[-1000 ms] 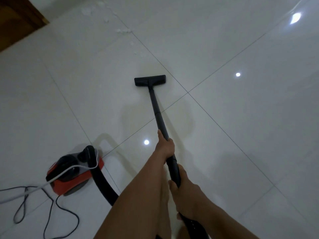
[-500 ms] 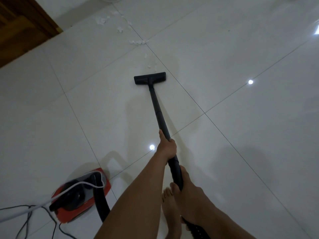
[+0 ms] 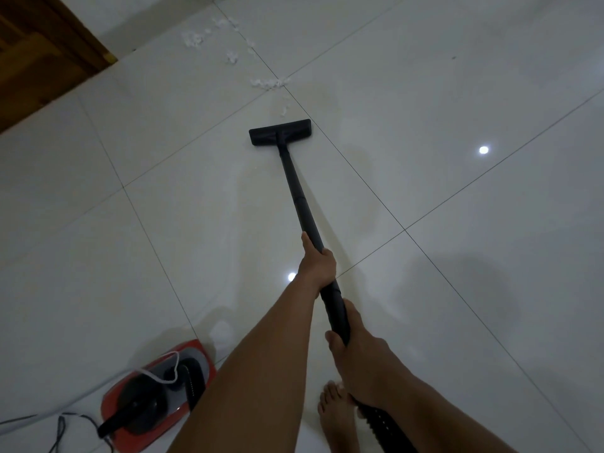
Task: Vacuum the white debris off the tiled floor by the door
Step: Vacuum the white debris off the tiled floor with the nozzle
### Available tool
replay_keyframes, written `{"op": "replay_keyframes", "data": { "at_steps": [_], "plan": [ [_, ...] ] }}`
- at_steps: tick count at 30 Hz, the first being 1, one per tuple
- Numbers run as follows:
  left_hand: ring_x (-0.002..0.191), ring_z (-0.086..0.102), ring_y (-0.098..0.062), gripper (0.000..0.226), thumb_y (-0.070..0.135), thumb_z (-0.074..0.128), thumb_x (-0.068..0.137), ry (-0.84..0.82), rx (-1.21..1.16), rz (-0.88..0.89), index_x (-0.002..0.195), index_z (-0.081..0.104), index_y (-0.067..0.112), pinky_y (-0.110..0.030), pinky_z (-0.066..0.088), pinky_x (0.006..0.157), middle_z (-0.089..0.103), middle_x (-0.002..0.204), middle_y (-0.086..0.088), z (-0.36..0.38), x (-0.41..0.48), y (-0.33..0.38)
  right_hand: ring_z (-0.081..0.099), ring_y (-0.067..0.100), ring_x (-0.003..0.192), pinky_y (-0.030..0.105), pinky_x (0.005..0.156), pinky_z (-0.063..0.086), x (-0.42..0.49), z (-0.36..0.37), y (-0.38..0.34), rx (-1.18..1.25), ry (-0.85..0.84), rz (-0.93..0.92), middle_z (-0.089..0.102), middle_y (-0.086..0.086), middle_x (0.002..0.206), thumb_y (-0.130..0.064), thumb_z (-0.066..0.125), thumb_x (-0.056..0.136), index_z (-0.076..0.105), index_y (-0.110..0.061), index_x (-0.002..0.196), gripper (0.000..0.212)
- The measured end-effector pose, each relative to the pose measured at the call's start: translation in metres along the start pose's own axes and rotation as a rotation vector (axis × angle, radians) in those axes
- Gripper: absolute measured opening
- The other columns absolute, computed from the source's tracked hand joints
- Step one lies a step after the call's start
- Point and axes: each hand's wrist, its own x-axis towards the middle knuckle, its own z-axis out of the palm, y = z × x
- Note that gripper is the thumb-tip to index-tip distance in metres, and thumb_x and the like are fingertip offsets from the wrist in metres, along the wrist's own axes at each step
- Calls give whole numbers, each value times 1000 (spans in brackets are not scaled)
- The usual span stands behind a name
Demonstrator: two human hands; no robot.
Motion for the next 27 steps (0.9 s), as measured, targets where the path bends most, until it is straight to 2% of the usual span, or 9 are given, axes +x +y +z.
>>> {"op": "replay_keyframes", "data": {
  "at_steps": [2,4,8,12,16,20,22,27],
  "plan": [
    [99,62,-27,71,28,30,106,8,5,1,156,-18,39,-42,52,91,60,122,-13,-4,7,6,64,11,59,17,47,48,5,-4,-8,32,-13,2,65,3,92,-40,37,109,0,-40,160,64],
    [104,63,-28,72,28,31,105,12,4,2,157,-18,39,-44,52,96,60,122,-12,-8,14,11,62,11,52,14,42,45,11,-7,-14,54,-22,4,64,4,89,-40,38,109,-1,-40,160,64],
    [94,62,-23,72,28,31,105,18,0,12,157,-18,38,-40,51,87,58,102,-7,-14,26,20,62,10,48,18,43,49,26,-10,-22,59,-29,24,65,7,89,-42,38,108,-2,-40,160,65],
    [98,62,-24,72,27,32,105,15,-11,5,157,-18,39,-40,52,86,58,109,-8,-18,23,21,62,11,46,20,44,51,23,-11,-27,92,-44,32,64,13,95,-41,38,108,1,-42,159,63],
    [97,62,-24,73,28,32,105,-1,-1,2,157,-18,39,-40,52,91,58,105,-6,-17,6,14,60,9,44,16,40,47,5,-5,-25,71,-39,21,64,9,90,-39,38,109,2,-39,160,62],
    [103,62,-25,73,27,32,105,-15,-5,-13,157,-17,39,-40,52,90,58,120,-9,-9,-20,-4,60,9,50,13,38,43,-22,4,-16,47,-50,25,61,2,90,-36,38,109,2,-34,161,63],
    [101,61,-25,73,27,32,105,-24,-10,-17,157,-17,39,-39,52,90,57,125,-10,-3,-38,-18,58,8,51,11,36,40,-42,10,-7,45,-53,23,60,1,88,-35,38,110,3,-33,161,62],
    [91,59,-21,73,26,33,106,-46,-12,-28,157,-17,37,-37,51,84,56,118,-8,18,-91,-63,59,7,56,7,37,37,-97,34,29,0,-51,52,58,-4,91,-35,37,109,5,-33,160,60]
  ]
}}
